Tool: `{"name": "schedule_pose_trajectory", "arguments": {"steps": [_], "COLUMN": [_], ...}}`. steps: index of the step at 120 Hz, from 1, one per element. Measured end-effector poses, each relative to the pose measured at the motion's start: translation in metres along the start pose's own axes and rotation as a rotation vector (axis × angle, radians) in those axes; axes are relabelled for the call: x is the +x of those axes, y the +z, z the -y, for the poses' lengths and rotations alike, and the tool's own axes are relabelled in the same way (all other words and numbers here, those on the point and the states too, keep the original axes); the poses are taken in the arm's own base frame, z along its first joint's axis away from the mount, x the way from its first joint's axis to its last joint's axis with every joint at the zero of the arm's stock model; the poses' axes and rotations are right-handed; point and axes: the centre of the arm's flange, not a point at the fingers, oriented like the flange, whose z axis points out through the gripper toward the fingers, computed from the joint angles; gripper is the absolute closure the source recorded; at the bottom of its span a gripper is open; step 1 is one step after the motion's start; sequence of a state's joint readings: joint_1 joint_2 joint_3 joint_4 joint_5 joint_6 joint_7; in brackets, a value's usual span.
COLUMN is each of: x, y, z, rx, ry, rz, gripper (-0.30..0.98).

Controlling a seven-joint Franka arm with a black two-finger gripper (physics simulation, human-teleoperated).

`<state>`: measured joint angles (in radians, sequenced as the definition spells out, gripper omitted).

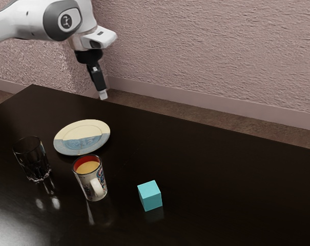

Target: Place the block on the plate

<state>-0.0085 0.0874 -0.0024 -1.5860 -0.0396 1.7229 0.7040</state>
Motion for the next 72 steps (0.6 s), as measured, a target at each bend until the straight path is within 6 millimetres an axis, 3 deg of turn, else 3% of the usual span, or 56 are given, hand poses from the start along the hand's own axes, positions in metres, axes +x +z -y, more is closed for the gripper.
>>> {"name": "schedule_pose_trajectory", "arguments": {"steps": [26,36,50,72], "x": [0.000,0.002,0.019,0.058], "y": [0.003,0.013,0.041,0.107], "z": [0.000,0.001,-0.009,-0.036], "rx": [-0.008,-0.021,-0.058,-0.102], "ry": [0.009,0.011,0.043,0.119], "rz": [0.009,0.021,0.055,0.119], "gripper": [0.00,0.00,0.00,0.00]}}
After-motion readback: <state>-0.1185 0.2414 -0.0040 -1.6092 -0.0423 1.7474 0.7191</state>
